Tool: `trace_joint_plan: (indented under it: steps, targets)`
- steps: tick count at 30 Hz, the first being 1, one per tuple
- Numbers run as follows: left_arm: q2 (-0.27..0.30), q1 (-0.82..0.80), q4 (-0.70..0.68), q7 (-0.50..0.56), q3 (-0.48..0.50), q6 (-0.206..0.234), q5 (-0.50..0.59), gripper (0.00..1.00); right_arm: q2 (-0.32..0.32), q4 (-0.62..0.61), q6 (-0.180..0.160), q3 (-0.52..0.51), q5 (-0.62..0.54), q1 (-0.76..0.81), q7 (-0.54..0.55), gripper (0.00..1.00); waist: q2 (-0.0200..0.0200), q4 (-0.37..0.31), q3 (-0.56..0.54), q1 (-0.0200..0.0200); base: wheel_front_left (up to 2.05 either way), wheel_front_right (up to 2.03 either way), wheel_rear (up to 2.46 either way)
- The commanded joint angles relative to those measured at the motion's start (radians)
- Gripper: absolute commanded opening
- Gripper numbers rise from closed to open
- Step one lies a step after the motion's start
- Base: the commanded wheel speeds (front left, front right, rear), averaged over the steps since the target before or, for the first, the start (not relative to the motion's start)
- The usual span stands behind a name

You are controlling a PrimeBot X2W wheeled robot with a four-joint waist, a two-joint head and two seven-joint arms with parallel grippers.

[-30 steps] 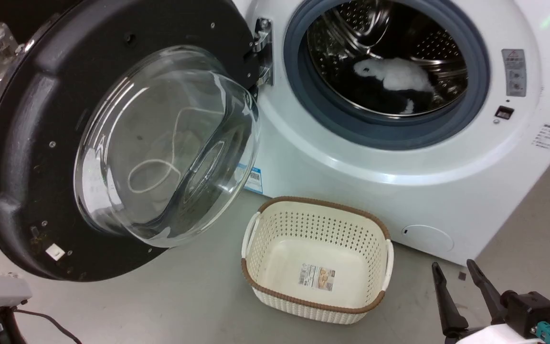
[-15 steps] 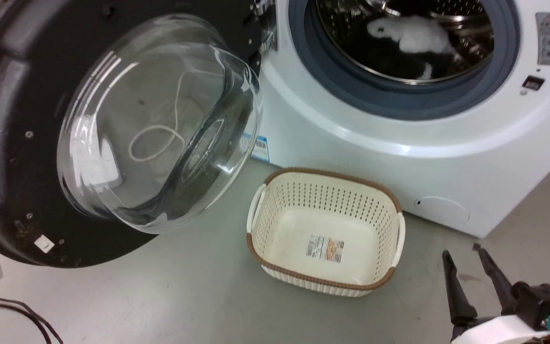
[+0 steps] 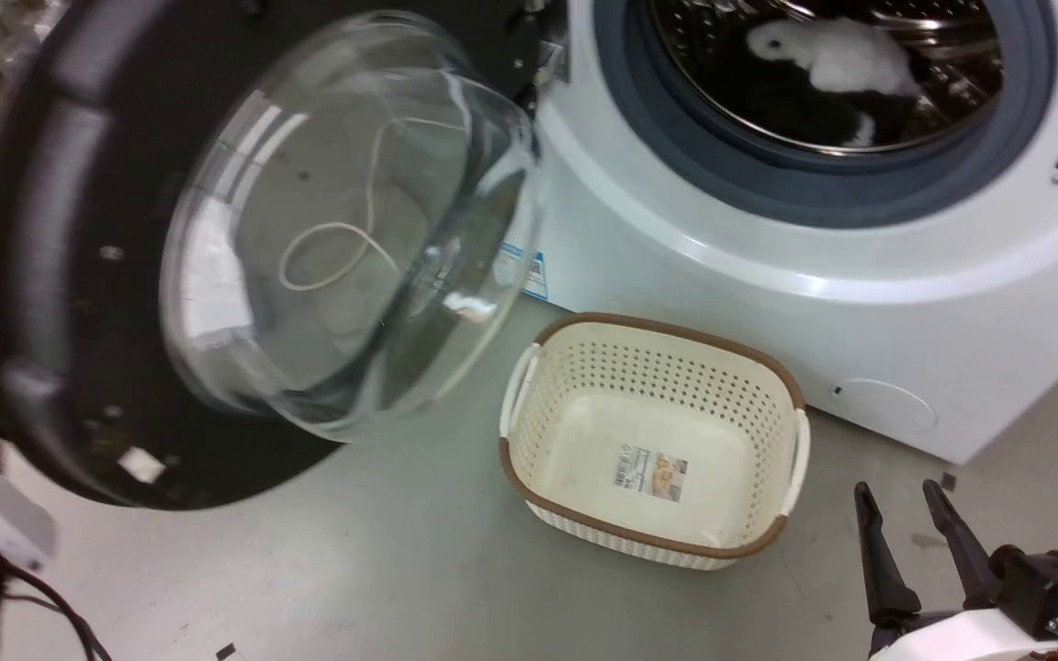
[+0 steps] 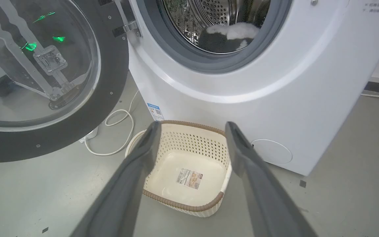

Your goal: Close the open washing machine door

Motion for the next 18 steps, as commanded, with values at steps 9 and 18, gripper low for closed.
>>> trace_joint_plan:
  steps: [9,18]
  targets:
    - [0.148,0.114,-0.194,0.063,-0.318,-0.022,-0.23,0.0,0.0,0.058,0.001,-0.025,0.046,-0.002,-0.047,1.0,0.0,0.076,-0.047,0.0,0.0,0.0,0.0]
    - [0.236,0.084,-0.41,0.036,-0.67,-0.032,-0.335,0.0,0.0,0.114,0.001,-0.089,0.073,-0.007,-0.081,1.0,0.0,0.087,-0.072,0.0,0.0,0.0,0.0]
